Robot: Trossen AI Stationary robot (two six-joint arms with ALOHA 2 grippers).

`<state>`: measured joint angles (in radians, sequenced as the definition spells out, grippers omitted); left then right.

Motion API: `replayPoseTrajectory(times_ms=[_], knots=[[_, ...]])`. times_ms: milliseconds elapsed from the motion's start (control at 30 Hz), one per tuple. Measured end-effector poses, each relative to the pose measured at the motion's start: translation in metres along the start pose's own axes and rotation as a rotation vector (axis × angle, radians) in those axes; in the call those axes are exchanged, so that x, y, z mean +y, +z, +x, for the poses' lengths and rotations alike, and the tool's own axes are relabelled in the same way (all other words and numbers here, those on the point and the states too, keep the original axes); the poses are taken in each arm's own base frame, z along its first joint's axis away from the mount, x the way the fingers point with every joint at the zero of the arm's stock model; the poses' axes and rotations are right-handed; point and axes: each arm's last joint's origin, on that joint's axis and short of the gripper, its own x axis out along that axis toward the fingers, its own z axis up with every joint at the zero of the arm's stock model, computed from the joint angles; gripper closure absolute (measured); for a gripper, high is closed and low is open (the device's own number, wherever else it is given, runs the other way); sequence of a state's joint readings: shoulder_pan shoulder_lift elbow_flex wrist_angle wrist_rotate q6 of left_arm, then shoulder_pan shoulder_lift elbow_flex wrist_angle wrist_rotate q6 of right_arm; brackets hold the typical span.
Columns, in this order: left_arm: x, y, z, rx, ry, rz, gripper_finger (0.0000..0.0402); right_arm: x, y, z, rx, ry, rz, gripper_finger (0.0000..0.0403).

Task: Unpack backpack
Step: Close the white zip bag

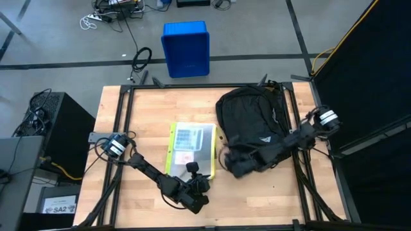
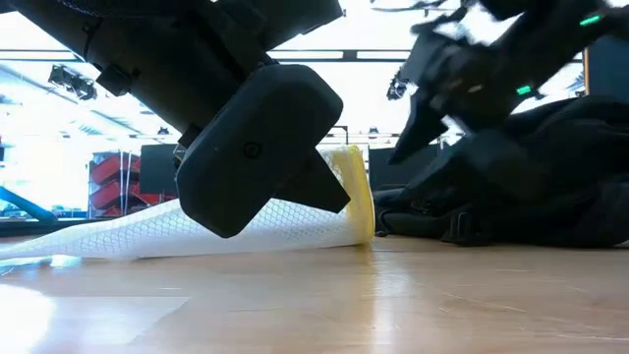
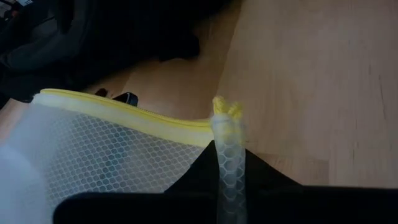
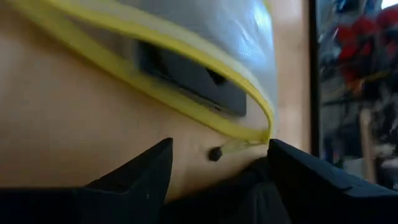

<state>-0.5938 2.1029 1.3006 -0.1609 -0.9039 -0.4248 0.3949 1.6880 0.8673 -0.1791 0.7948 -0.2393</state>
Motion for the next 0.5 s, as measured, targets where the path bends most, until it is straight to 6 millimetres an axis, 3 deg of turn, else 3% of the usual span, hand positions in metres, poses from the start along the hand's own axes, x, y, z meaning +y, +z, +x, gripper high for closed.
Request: replayPoseTrajectory(times_ms=[233, 500], knots=[[0.000, 0.000, 0.000, 0.002, -0.004, -0.004, 0.0402, -0.048, -0.010, 0.047, -0.010, 0.086, 0.152, 0.0184], [0.000, 0.000, 0.000, 0.008, -0.015, -0.005, 0.0402, -0.085, -0.027, 0.078, -0.066, 0.210, 0.280, 0.0188]])
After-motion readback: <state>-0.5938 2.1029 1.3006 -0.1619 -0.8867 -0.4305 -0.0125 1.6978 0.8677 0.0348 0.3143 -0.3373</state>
